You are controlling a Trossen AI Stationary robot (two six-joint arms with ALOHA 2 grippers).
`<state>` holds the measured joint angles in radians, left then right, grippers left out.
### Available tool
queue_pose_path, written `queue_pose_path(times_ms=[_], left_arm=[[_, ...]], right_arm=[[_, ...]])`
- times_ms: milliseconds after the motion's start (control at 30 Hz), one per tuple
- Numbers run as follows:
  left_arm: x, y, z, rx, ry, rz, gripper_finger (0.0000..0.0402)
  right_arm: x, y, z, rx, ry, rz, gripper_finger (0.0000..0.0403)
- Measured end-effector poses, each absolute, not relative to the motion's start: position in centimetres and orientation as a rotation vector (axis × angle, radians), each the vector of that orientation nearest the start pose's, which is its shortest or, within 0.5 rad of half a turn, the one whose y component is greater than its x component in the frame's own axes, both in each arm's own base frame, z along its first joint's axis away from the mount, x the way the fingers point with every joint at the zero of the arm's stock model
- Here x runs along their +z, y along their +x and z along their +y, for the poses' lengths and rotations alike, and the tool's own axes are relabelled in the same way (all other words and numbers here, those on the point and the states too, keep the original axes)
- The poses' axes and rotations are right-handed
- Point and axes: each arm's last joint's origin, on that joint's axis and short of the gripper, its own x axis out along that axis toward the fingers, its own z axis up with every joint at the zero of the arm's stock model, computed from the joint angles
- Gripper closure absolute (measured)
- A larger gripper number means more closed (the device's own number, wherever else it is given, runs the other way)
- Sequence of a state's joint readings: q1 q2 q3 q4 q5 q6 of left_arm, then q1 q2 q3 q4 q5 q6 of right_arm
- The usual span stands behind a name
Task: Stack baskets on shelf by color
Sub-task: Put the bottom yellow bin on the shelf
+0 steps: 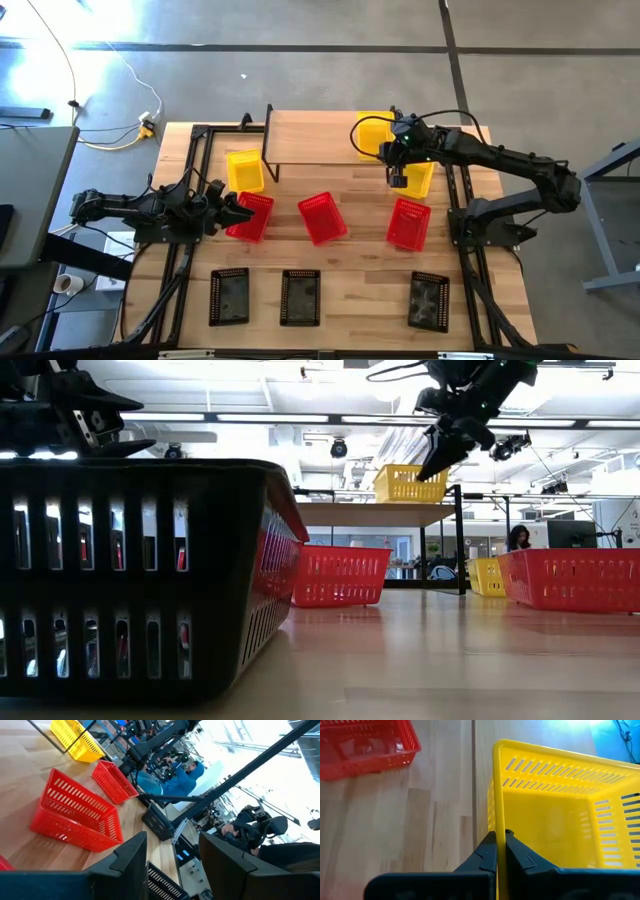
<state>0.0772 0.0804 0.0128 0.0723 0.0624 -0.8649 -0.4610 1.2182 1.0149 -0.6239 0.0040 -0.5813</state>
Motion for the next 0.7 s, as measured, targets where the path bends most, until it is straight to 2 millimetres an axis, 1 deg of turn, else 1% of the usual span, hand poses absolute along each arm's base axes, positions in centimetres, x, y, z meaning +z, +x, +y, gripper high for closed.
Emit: queue_pose_path(times_ms=[133,700], left_arm=[[16.84,10.18,0.60,0.012,-0.864,-0.010,0.0232],[16.84,10.18,0.61,0.012,-0.865,-0.010,0.0232]], right_arm=[[28.94,22.06,-10.97,-0.176,-0.379,0.912,0.0403],[28.90,21.98,-11.07,-0.227,-0.368,0.932,0.0402]])
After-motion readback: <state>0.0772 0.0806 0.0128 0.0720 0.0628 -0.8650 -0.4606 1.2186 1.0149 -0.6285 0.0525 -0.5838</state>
